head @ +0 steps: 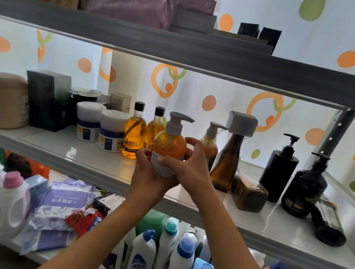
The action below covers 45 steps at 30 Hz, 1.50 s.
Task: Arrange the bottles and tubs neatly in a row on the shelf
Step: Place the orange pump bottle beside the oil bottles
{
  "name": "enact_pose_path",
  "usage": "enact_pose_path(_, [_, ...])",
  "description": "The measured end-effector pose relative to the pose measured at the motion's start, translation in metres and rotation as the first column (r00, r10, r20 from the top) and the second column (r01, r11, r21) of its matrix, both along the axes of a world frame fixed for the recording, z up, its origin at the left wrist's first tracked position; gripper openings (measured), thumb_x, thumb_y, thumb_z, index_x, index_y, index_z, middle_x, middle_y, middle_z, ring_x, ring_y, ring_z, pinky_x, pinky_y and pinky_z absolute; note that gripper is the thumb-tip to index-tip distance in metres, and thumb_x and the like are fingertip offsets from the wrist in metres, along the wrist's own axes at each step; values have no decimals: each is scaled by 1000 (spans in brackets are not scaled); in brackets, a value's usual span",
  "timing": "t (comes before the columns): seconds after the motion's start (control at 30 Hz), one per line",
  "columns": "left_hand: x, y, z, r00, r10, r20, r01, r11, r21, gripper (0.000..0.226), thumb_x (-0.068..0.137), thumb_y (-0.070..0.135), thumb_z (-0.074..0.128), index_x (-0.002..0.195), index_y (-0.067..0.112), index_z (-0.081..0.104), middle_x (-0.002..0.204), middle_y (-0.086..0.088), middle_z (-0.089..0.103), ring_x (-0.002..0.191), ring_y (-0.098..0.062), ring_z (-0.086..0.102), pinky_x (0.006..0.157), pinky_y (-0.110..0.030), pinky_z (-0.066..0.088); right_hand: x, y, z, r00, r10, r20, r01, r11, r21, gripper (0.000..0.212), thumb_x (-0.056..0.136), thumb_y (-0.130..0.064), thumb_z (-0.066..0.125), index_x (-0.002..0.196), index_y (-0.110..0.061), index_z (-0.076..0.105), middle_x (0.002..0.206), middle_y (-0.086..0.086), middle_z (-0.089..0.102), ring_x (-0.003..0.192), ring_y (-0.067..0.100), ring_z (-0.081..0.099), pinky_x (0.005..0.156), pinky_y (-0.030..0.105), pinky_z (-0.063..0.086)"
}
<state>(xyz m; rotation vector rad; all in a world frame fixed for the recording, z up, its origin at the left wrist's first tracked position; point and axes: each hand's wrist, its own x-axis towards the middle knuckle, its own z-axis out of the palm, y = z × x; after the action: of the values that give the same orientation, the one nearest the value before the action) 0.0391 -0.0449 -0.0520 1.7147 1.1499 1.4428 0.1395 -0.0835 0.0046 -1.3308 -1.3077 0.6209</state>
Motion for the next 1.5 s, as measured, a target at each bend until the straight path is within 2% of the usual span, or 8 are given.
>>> enact_pose_path(0.23, [-9,-2,1,987,-163,-10,163,987,-18,94,64,30,88,125,24,16,115,4,46,96,-9,56,72,-13,45,1,3,-1,999,-26,29,26,1000,7,79,68,-24,85,128,-28,32,121,4,58,103,19,61,82,27,53])
enact_pose_path(0.37, [-18,4,-1,969,-247,29,249,962,-112,92,56,26,93,123,29,30,116,8,53,98,-2,56,72,-15,51,10,9,-7,998,-15,-63,14,1000,-10,73,69,-18,83,124,-25,37,117,7,63,100,18,65,86,35,56])
enact_pose_path(0.87, [-1,32,-14,977,-197,-84,184,973,-140,80,50,29,93,114,26,45,101,11,62,88,-1,60,64,-10,45,30,27,-37,998,-40,-47,39,999,-21,68,66,-23,88,119,-30,45,109,-3,65,94,5,64,68,16,53])
enact_pose_path(0.97, [0,36,-19,973,-226,-49,219,968,-124,79,53,25,92,117,24,46,109,9,61,100,-8,60,76,-19,52,35,21,-44,999,-43,-6,43,999,16,63,71,-28,85,121,-40,48,107,-14,62,95,1,61,61,8,50])
enact_pose_path(1.1, [-7,40,-22,985,-174,-12,172,981,-87,81,56,35,90,124,22,49,121,5,59,110,-15,57,88,-39,54,38,26,-53,996,-68,55,67,998,16,71,75,-37,80,137,-41,45,116,-6,60,98,6,61,60,9,51])
enact_pose_path(1.23, [-8,43,-20,986,-164,-27,163,986,-33,68,65,28,87,123,19,52,118,5,62,106,-14,60,83,-35,56,39,32,-52,992,-99,83,99,995,7,73,76,-35,80,139,-29,45,107,-11,60,91,0,60,57,8,49])
enact_pose_path(1.33, [-2,48,-17,988,-149,-32,148,988,-32,63,68,27,86,120,21,52,116,6,62,105,-13,60,80,-27,53,38,36,-55,984,-178,25,178,984,18,69,72,-31,83,131,-21,48,112,-5,63,97,5,62,71,17,54])
enact_pose_path(1.5, [15,57,-16,996,-91,19,91,996,-21,60,65,25,88,114,23,53,110,6,62,100,-13,60,72,-18,46,36,36,-64,958,-281,61,274,957,97,38,81,-20,75,115,-32,61,90,-22,61,84,-1,62,70,9,50])
